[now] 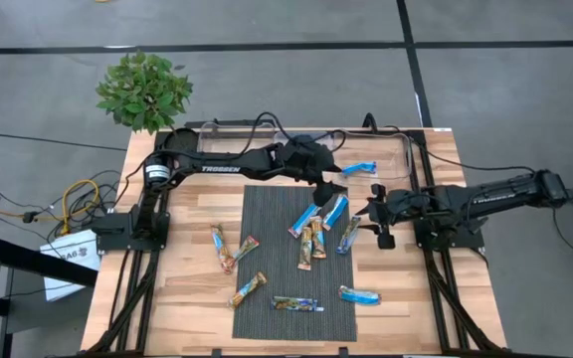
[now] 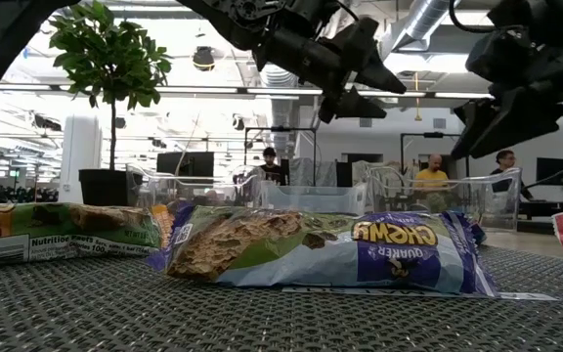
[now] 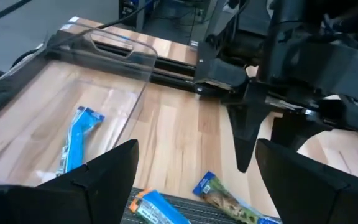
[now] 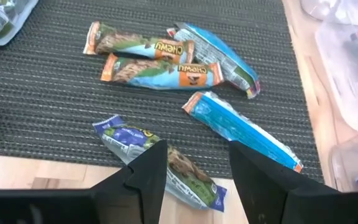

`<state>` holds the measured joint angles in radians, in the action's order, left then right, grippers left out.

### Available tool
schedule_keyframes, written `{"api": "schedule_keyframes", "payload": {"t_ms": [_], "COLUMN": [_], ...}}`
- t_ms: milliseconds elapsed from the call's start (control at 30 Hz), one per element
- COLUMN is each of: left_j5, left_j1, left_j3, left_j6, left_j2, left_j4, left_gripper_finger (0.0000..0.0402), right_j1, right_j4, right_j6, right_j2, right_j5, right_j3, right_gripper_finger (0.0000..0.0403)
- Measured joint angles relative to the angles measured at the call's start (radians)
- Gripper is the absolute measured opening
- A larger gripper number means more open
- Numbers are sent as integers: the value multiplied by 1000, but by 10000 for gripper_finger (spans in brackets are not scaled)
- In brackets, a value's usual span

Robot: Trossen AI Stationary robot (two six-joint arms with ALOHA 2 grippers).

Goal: Pick and place Granola Bars by type
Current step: Put the top blue granola bar into the right transparent bin

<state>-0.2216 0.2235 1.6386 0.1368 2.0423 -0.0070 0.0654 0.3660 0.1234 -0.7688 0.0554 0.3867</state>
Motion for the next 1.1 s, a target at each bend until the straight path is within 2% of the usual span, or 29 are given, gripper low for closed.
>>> {"api": "schedule_keyframes", "payload": {"t_ms": [200, 300, 400, 600, 800, 967, 1100], "left_j5": [110, 161, 221, 290, 335, 383, 382], "left_j1": [-40, -68, -94, -122, -123, -123, -126], "left_j3": [-9, -52, -156, -462, -712, -813, -887], "left_j6": [-24, -50, -55, 9, 48, 49, 48], "left_j2": [-44, -107, -189, -349, -495, -566, -590], "left_j4": [-60, -46, 32, 258, 421, 454, 485], "left_gripper_finger": [318, 318, 318, 318, 318, 318, 318], "right_j1": [0, 0, 0, 5, 58, 86, 92], "right_j4": [7, 31, 20, -6, 41, 94, 135], "right_j6": [0, 0, 9, 66, 140, 175, 185], "right_j2": [-30, -39, -57, -110, -205, -298, -377], "right_j5": [0, -1, -1, -7, -4, -3, -1], "right_j3": [12, 12, 13, 17, 98, 165, 203], "right_gripper_finger": [164, 161, 159, 158, 162, 158, 157]}}
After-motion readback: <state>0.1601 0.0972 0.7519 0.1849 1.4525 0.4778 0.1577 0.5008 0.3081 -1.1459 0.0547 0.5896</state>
